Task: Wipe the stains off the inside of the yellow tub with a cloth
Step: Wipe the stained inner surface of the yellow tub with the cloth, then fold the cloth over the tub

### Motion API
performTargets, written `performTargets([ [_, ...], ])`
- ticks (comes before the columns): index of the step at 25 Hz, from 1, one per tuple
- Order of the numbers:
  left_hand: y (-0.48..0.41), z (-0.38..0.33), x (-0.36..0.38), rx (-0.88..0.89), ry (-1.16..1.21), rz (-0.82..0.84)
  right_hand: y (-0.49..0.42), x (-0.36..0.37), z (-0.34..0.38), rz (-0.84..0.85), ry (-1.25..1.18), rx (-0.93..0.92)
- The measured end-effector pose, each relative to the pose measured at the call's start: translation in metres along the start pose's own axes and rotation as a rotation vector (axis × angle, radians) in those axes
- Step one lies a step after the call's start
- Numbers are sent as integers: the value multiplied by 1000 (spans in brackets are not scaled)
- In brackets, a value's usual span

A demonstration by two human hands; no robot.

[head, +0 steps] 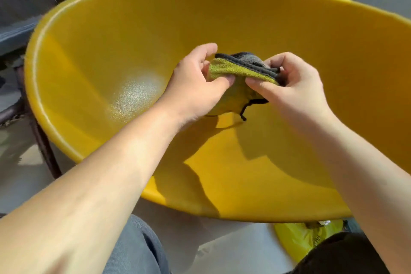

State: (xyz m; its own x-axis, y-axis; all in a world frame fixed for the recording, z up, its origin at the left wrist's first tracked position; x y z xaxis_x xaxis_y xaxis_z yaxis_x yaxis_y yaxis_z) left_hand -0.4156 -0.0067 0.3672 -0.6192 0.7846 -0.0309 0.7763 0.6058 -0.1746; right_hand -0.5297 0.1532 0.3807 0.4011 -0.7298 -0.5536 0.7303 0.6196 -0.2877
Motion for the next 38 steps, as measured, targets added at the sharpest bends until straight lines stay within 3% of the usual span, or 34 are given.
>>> performTargets([
  [3, 20, 6, 3, -108, -55, 105, 10, 13, -3, 136, -39, 28],
  [8, 68, 68, 14, -449, -566, 355, 53, 82, -50, 624, 353, 177],
  [11, 77, 88, 19, -593, -573, 454, 74, 107, -73, 899, 336, 284],
  [13, 76, 99, 15, -664, -530, 461, 81, 112, -84, 985, 261, 372],
  [15, 67, 112, 11, -674, -473, 422, 70, 111, -97, 904, 205, 451],
  [17, 48, 126, 3, -602, -403, 280, 49, 107, -118, 696, 250, 483],
  [19, 34, 142, -7, -523, -499, 172, 36, 107, -134, 529, 348, 475],
  [23, 46, 187, -1, -672, -935, 265, 50, 132, -155, 616, 679, 420],
  [26, 50, 191, -3, -786, -984, 182, 53, 137, -163, 598, 614, 534],
  [31, 75, 211, 0, -1082, -491, 102, 66, 141, -168, 588, 173, 837],
  [33, 84, 204, 6, -1142, -312, 100, 70, 143, -158, 641, 80, 872],
  [38, 57, 128, -24, -844, -129, -36, 56, 134, -100, 519, -98, 735],
])
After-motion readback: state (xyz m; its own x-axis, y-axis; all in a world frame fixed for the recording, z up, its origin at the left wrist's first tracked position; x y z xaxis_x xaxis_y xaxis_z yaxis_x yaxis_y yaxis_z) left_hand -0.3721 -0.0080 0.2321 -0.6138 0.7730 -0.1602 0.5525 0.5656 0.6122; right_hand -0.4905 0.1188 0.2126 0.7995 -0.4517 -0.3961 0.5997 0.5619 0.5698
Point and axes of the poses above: each hand's wrist, its own y-axis away from the middle knuckle, its own x-axis out of the palm, z = x × y, the point moved 10 cm from there along -y, towards the middle knuckle, and after that the axes turned 13 degrees about y, right-handed, at the moved point
